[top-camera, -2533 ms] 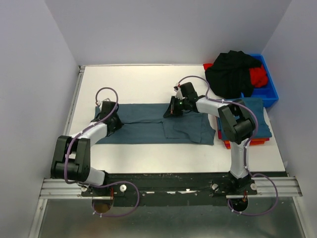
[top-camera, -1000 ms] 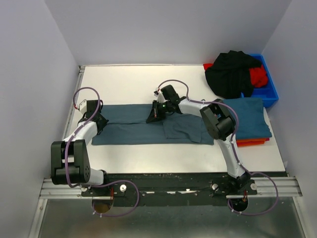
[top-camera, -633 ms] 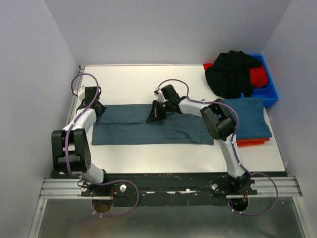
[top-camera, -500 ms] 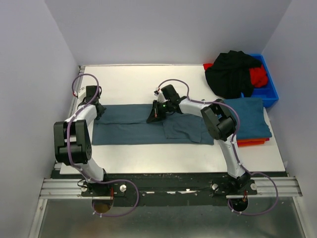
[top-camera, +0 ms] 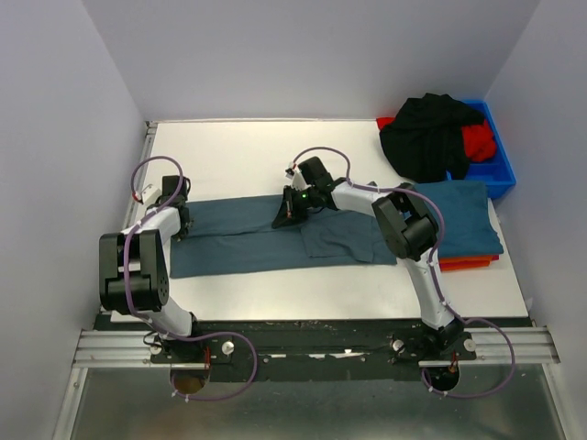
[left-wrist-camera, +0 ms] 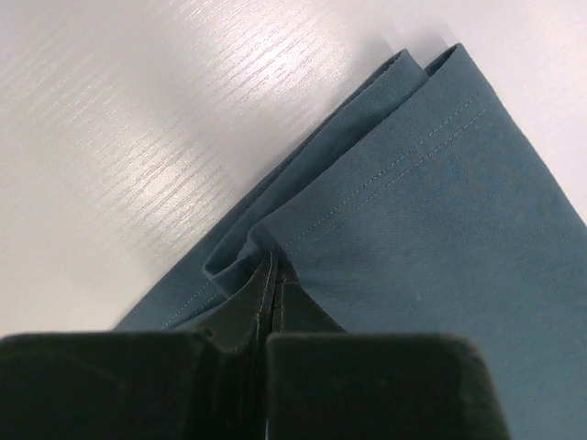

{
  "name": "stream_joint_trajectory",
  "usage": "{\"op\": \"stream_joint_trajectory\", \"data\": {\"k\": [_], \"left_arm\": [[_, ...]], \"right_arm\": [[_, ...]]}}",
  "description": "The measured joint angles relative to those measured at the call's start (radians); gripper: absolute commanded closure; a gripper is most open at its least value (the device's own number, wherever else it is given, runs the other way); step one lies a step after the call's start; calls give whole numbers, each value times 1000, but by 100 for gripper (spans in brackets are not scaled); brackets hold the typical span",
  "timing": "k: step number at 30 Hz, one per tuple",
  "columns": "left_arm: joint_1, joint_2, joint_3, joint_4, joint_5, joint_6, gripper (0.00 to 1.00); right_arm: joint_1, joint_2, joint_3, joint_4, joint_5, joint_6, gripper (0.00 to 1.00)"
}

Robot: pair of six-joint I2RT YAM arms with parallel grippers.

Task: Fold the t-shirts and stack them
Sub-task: Fold the other side of the tshirt into a rectangle

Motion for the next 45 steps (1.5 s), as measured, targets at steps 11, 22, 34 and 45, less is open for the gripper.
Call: {"op": "stream_joint_trajectory", "data": {"k": [11, 22, 34, 45], "left_arm": [[3, -111, -91, 5, 13, -22, 100], [21, -96, -98, 46, 68, -55, 100], [-50, -435, -105, 14, 87, -25, 100], [-162, -269, -107, 164, 188, 63, 100]], "right_arm": [[0, 0, 0, -8, 14, -13, 99], [0, -51, -32, -22, 59, -38, 99], [-76, -565, -407, -37, 396, -15, 99], [-314, -522, -386, -325, 717, 65, 99]]}}
